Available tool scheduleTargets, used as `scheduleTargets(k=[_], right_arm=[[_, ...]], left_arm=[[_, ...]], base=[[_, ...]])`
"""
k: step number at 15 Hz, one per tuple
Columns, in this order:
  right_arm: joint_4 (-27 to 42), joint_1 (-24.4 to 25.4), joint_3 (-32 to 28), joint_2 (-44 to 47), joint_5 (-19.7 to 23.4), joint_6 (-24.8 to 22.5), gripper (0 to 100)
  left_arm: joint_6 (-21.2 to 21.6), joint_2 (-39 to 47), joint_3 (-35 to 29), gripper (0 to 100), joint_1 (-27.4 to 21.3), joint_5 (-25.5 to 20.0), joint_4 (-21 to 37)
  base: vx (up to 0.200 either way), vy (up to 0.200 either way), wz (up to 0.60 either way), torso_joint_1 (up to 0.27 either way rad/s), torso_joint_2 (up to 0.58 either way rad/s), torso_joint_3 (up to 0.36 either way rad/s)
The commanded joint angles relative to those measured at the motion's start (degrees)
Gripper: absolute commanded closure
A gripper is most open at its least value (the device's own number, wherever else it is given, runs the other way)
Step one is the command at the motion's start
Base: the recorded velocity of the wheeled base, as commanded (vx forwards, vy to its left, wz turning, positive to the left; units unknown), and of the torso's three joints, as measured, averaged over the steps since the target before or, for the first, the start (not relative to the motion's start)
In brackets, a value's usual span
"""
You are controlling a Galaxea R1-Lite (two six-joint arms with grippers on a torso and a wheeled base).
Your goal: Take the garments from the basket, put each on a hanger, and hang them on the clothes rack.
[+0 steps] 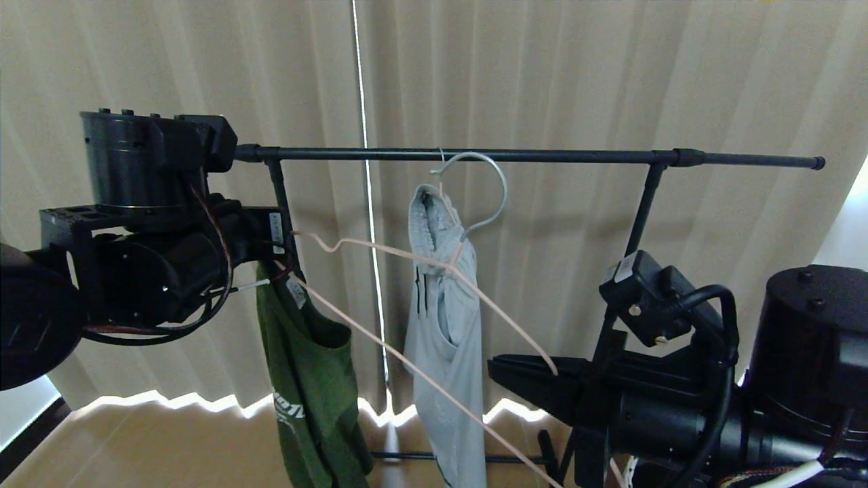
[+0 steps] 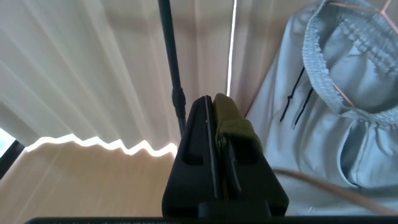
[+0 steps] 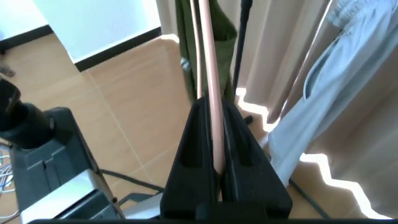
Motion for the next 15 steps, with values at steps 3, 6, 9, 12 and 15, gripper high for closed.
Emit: scheduleTargets(k=[3, 6, 9, 12, 15], right_arm=[[-0.3, 0.0, -1.1, 2.8, 0.0, 0.0, 100], [-0.3, 0.3, -2.6, 4.8, -0.1, 0.1, 100], [0.1, 0.3, -8.9, 9.8, -1.5, 7.5, 100], [0.6, 0.3, -11.5, 13.0, -1.8, 9.3, 100], [0.7, 2.1, -13.3, 15.4, -1.9, 9.4, 100]], left_arm=[[-0.1, -0.1, 0.4, 100, -0.1, 0.0, -0.1], [-0.1, -0.2, 1.0, 100, 0.0, 0.1, -1.3], [-0.2, -1.0, 1.2, 100, -0.1, 2.9, -2.1], [-0.2, -2.6, 1.2, 100, -0.2, 3.4, -2.1], [-3.2, -3.1, 1.4, 100, -3.8, 3.8, -1.8]], base=[[0.000, 0.000, 0.00, 0.000, 0.00, 0.000], [0.000, 0.000, 0.00, 0.000, 0.00, 0.000], [0.000, 0.000, 0.00, 0.000, 0.00, 0.000], [0.000, 0.000, 0.00, 0.000, 0.00, 0.000], [0.000, 0.000, 0.00, 0.000, 0.00, 0.000]])
